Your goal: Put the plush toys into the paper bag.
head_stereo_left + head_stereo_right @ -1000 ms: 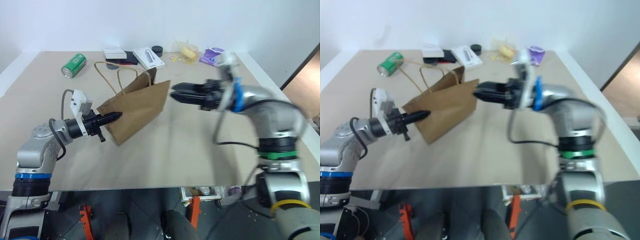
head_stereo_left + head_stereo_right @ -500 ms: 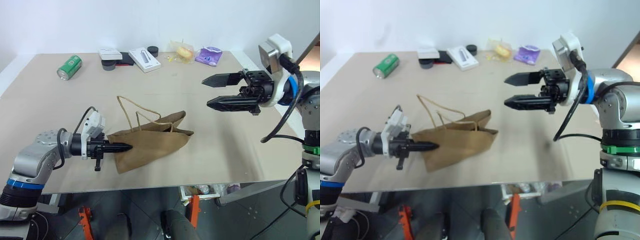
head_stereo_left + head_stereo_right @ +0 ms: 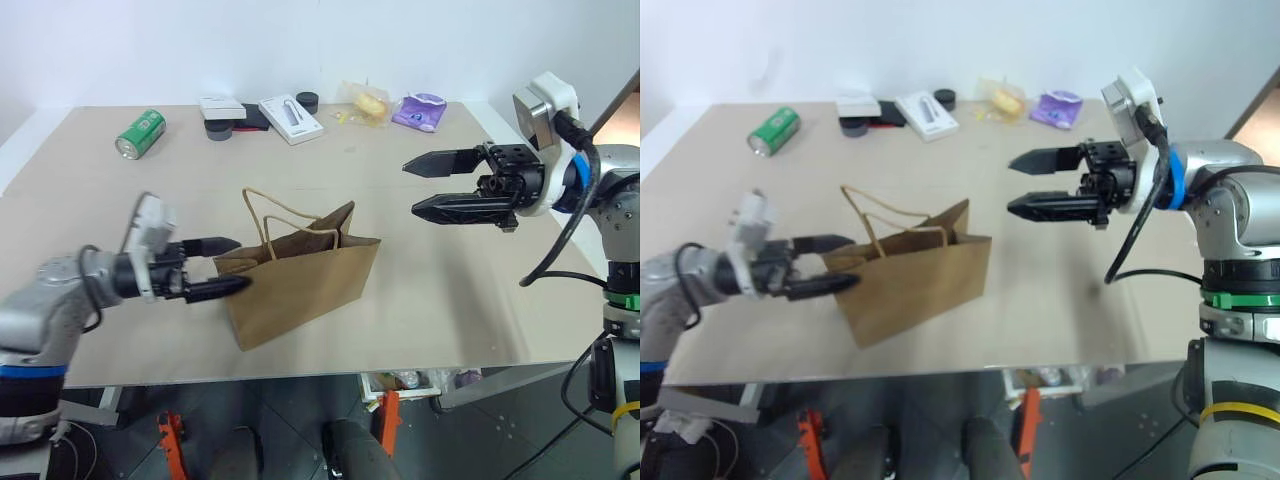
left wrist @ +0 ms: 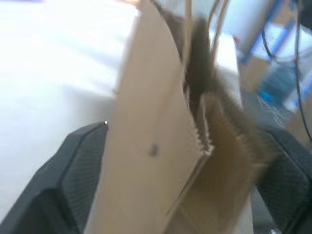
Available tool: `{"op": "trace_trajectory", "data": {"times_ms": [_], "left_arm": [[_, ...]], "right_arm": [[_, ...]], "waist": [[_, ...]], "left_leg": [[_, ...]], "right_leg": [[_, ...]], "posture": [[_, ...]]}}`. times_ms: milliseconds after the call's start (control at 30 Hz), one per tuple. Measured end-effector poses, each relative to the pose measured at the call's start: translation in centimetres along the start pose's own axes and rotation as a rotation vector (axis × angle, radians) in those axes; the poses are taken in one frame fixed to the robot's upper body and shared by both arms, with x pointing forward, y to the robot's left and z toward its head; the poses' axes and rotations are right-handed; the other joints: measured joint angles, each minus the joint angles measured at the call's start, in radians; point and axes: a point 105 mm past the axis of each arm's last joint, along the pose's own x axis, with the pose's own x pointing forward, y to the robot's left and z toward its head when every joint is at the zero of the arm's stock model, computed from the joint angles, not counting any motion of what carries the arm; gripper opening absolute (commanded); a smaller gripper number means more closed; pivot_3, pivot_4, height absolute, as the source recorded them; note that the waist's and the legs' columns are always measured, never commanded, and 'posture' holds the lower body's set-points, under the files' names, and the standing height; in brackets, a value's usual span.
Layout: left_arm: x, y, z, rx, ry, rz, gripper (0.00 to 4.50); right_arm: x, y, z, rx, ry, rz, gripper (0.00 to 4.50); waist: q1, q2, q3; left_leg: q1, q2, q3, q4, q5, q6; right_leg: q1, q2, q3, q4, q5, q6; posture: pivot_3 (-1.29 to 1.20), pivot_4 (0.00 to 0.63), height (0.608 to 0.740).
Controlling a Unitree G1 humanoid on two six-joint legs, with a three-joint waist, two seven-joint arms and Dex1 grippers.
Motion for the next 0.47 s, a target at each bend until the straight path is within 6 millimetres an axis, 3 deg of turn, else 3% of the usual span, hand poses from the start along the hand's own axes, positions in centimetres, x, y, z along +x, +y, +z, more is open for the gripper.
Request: {"op": "trace_trajectory", "data": {"times_ms": [67,100,133,333,467], "left_arm": [[-1.1,0.8,0.3,0.008,-0.003,0.079,4.44],[-2.3,1.7,0.3,0.016,0.019,0.158,4.44],[-4.9,3.6,0.2,0.028,0.064,0.312,4.44],[-10.2,7.3,-0.8,0.041,0.128,0.556,4.44],[-10.8,8.0,0.0,0.068,0.112,0.564,4.44]], "right_arm": [[-0.4,-1.2,-1.1,0.022,0.022,-0.088,4.50],[-0.8,-2.4,-2.2,0.040,0.044,-0.169,4.50],[-1.5,-3.9,-4.2,0.078,0.081,-0.285,4.50],[-1.9,-5.8,-7.0,0.127,0.132,-0.437,4.50],[-1.7,-6.2,-7.8,0.133,0.141,-0.468,4.50]], "waist": [[0.001,0.000,0.000],[0.000,0.000,0.000],[-0.001,0.000,0.000],[0.001,0.001,0.001],[0.001,0.001,0.001]], "left_leg": [[0.000,0.000,0.000,0.000,0.000,0.000],[0.000,0.000,0.000,0.000,0.000,0.000],[0.001,0.000,0.001,0.000,0.000,0.000],[0.000,0.000,0.002,0.000,0.000,0.000],[-0.001,0.000,0.002,0.000,0.000,-0.001]], "right_leg": [[0.000,0.000,0.000,0.000,0.000,0.000],[0.000,0.000,0.000,0.000,0.000,0.000],[0.000,0.000,0.000,0.000,0.000,-0.001],[-0.001,0.000,0.000,0.000,0.000,-0.001],[-0.002,-0.001,0.000,0.000,0.000,0.000]], "posture": [[0.00,0.150,0.740],[0.00,0.150,0.740],[0.00,0.150,0.740],[0.00,0.150,0.740],[0.00,0.150,0.740]]}}
